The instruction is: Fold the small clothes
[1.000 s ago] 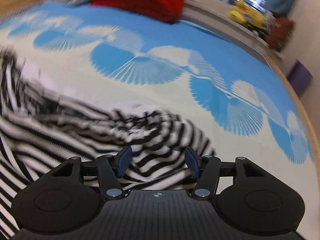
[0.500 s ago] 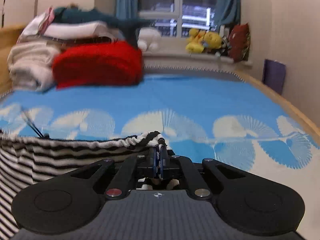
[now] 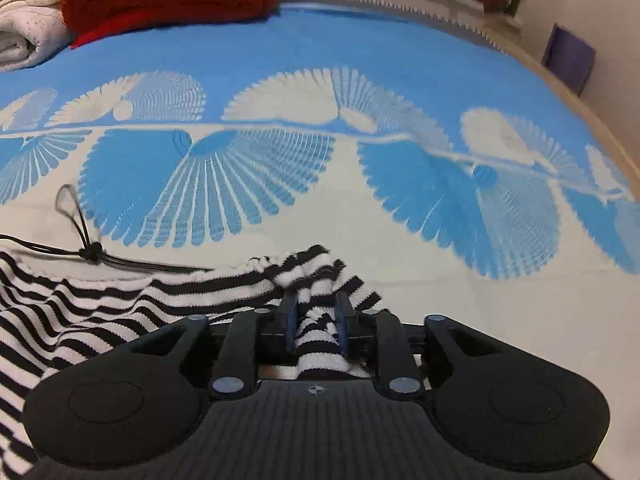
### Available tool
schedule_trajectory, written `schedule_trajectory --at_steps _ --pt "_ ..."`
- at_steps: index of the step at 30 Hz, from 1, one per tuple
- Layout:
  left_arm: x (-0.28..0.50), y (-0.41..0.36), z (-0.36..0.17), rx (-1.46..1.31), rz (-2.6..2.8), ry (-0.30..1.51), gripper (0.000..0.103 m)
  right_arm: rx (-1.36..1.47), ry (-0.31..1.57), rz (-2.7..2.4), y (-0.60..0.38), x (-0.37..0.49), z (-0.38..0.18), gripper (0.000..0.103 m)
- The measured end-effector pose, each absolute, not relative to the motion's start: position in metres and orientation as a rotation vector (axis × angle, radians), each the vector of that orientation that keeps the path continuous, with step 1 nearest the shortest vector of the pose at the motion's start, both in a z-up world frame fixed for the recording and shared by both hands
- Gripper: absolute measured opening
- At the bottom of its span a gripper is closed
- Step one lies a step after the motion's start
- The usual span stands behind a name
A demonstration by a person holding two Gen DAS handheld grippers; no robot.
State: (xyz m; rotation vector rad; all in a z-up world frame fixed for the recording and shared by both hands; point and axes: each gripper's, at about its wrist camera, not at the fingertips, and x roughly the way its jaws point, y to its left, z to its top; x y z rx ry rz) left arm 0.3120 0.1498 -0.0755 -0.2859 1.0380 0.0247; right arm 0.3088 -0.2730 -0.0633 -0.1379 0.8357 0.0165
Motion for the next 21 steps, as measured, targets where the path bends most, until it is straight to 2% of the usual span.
schedule_trajectory --at_steps 2,3,7,12,15,16,18,21 --pt "0.302 0.16 -0.063 -0.334 0.009 1.0 0.057 -0.089 0.802 0.017 -0.282 0.299 -0.046 0.034" --pt "0.296 0.166 -0.06 -0.359 -0.001 0.997 0.057 -0.051 0.787 0.018 -0.288 0.293 -0.037 0.04" --pt "0.272 0.18 -0.047 -0.393 -0.009 0.991 0.057 0.088 0.762 0.013 -0.324 0.258 -0.011 0.042" --pt "0.229 0.191 -0.021 -0.411 -0.038 0.989 0.054 0.146 0.792 0.002 -0.369 0.205 0.007 0.042" --pt "0.196 0.18 -0.012 -0.303 -0.061 0.974 0.05 0.166 0.811 -0.011 -0.391 0.17 0.009 0.044" --pt "0.184 0.177 -0.015 -0.26 -0.042 0.97 0.049 0.182 0.837 -0.012 -0.397 0.16 0.003 0.045" --pt "0.17 0.178 -0.027 -0.298 0.001 1.013 0.039 0.239 0.909 0.0 -0.405 0.144 -0.015 0.049" --pt "0.172 0.181 -0.035 -0.385 -0.059 1.031 0.039 0.312 1.073 -0.012 -0.413 0.138 -0.044 0.049"
